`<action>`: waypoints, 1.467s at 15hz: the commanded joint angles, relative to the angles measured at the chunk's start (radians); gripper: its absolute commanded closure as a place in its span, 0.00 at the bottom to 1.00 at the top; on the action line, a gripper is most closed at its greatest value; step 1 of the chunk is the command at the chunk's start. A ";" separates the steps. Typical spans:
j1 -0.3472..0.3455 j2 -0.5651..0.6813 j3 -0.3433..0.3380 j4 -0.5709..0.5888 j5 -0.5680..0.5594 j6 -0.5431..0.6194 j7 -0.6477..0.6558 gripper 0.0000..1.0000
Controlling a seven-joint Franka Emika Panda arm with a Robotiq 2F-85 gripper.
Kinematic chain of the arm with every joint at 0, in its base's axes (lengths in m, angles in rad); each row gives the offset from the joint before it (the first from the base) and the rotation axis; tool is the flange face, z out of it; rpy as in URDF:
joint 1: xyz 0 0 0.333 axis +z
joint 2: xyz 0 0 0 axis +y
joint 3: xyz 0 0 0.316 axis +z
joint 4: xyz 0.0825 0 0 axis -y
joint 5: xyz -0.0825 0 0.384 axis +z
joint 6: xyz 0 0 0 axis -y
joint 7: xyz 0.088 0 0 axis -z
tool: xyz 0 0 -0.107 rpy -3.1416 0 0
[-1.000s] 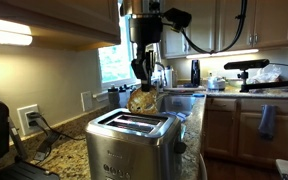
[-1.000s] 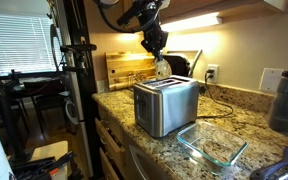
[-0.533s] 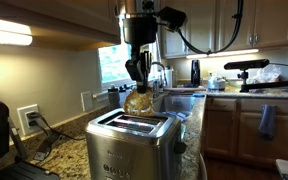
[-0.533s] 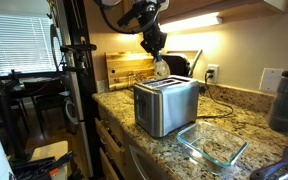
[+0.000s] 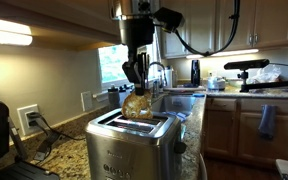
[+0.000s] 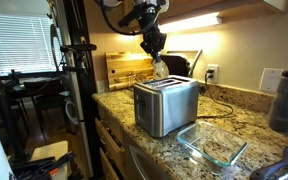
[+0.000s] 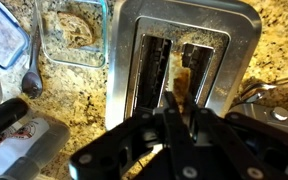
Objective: Pick up a slice of bread from the glass bowl and put it in the toaster.
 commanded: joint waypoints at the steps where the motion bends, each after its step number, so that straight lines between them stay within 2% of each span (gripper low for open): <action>1: 0.022 0.010 -0.005 0.028 0.026 -0.045 0.020 0.94; 22: 0.032 0.056 -0.010 0.036 0.061 -0.040 0.010 0.94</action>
